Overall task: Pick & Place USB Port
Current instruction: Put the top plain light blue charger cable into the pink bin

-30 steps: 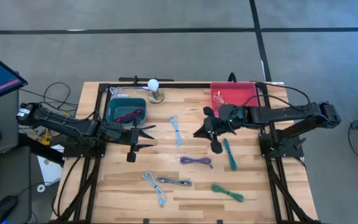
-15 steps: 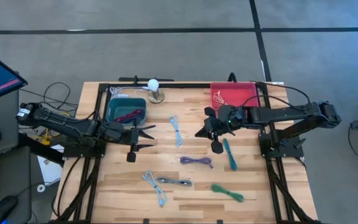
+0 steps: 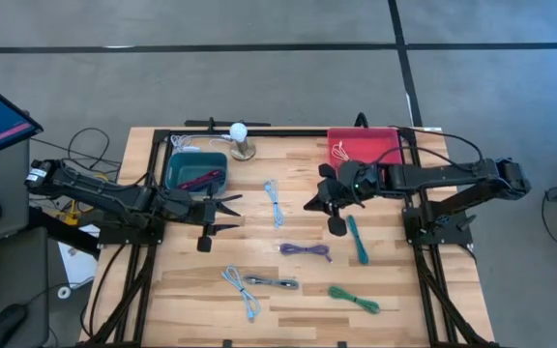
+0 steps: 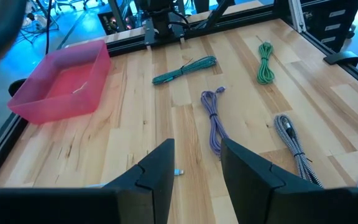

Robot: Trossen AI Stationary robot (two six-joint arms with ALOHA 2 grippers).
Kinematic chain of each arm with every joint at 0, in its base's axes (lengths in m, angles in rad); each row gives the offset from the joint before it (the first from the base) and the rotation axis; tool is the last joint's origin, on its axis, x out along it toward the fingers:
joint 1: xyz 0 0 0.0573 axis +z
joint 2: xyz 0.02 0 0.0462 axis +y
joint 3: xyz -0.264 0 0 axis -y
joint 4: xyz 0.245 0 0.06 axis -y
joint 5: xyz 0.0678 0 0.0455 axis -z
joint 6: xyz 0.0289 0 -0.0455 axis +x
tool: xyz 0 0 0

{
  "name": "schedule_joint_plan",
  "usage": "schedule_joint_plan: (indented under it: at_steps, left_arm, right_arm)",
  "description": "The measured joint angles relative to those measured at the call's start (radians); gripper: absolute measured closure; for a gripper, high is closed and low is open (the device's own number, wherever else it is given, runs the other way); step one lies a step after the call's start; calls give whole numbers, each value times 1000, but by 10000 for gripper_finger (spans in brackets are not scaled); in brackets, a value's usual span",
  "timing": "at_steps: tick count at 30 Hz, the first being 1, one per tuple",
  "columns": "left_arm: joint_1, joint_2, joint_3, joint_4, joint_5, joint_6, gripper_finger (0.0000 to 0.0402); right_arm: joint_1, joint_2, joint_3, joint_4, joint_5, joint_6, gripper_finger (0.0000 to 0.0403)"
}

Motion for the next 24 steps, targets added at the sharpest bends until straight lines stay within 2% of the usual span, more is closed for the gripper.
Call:
schedule_joint_plan:
  at_steps: [8, 15, 19, 24]
  left_arm:
    - [43, 0, 0, 45, -30, 70, 272]
    - [83, 13, 0, 52, -27, 68, 301]
    - [109, 33, 0, 59, -26, 68, 314]
    - [138, 94, 0, 97, -26, 68, 319]
  right_arm:
    - [5, -1, 0, 110, 4, -84, 400]
    - [4, -9, -46, 126, 0, -105, 402]
    - [3, -80, -148, 238, 0, -94, 402]
    - [1, -235, -292, 367, 0, -72, 402]
